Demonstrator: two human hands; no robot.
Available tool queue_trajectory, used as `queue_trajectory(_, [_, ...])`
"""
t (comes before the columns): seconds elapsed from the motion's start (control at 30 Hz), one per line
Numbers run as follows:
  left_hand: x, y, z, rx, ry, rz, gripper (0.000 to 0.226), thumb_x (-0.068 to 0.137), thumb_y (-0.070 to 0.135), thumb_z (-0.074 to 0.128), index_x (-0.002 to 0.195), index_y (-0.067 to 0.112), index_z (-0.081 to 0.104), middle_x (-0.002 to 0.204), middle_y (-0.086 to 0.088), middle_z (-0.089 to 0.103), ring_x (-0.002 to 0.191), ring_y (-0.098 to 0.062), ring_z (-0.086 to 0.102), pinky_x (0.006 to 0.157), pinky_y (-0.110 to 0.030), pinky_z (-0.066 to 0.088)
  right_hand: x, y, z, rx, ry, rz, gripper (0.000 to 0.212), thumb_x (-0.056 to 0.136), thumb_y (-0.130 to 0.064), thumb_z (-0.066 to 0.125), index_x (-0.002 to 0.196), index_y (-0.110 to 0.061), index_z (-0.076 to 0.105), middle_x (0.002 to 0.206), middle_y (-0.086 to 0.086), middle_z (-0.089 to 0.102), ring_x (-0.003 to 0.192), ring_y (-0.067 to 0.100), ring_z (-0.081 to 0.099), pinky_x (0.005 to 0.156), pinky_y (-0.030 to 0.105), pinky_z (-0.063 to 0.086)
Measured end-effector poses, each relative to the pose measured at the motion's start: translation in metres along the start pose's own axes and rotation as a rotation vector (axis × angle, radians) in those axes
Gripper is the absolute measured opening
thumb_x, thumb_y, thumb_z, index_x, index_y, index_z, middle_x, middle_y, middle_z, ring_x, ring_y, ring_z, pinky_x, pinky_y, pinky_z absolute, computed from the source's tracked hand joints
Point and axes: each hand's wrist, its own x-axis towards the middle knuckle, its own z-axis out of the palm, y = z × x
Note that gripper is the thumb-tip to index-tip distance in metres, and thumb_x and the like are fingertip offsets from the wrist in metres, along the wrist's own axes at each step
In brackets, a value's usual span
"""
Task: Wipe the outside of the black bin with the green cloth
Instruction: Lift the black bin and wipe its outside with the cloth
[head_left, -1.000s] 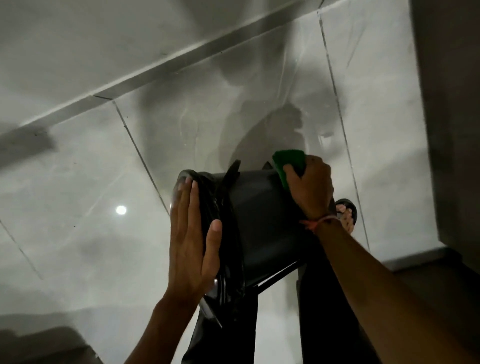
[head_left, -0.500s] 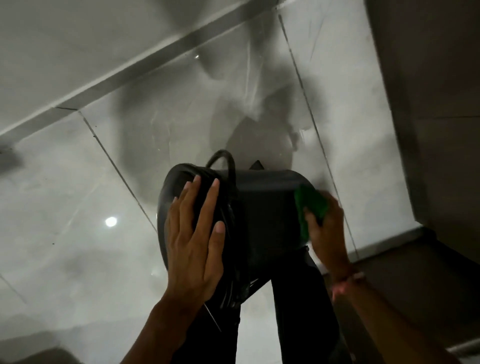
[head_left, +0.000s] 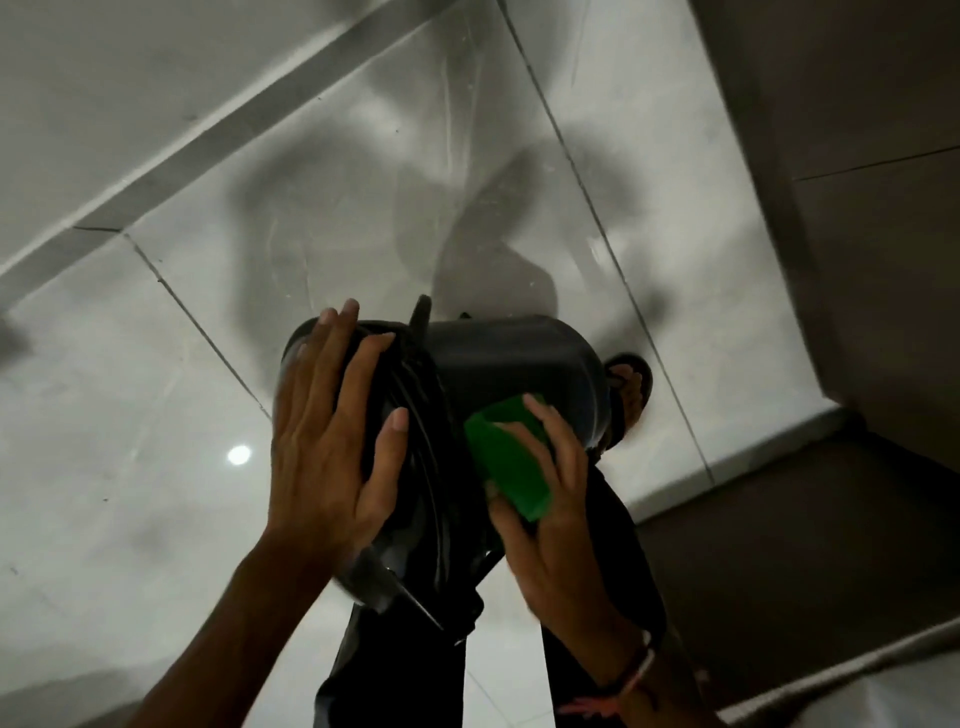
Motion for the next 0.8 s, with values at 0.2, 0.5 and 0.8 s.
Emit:
queue_trajectory(0.2, [0.005, 0.006, -0.003, 0.000, -0.033, 0.078, 0.061, 0.099, 0.041, 0.040, 0.142, 0.001, 0.056, 0.154, -0.019, 0.055, 0.154, -0.033, 0.041, 0.123, -0.065, 0.036, 0.064, 0.102, -0.037, 0.030, 0.142, 0.526, 0.054, 0.100, -0.013, 0.062, 0.150, -0.015, 0.042, 0.151, 0.015, 0.048, 0.138, 0.031, 0.049, 0.120, 0.052, 0.042])
queue_trajectory(0.5, [0.039, 0.020, -0.003, 0.082, 0.020, 0.067, 0.050, 0.097, 0.061, 0.042, 0.121, 0.018, 0.052, 0.118, -0.013, 0.056, 0.114, -0.029, 0.049, 0.088, -0.046, 0.049, 0.148, 0.073, -0.080, 0.706, 0.407, 0.689, 0.037, 0.103, -0.006, 0.056, 0.140, -0.005, 0.058, 0.131, 0.020, 0.067, 0.119, 0.037, 0.064, 0.094, 0.039, 0.061])
queue_trajectory(0.8, [0.072, 0.044, 0.000, 0.056, -0.139, 0.006, 0.069, 0.091, 0.078, 0.040, 0.130, 0.024, 0.056, 0.127, -0.004, 0.056, 0.105, -0.029, 0.063, 0.089, -0.041, 0.054, 0.169, -0.017, -0.121, 1.196, 0.354, 0.625, 0.048, 0.108, -0.024, 0.044, 0.155, -0.011, 0.047, 0.145, 0.016, 0.056, 0.150, 0.037, 0.044, 0.119, 0.048, 0.043])
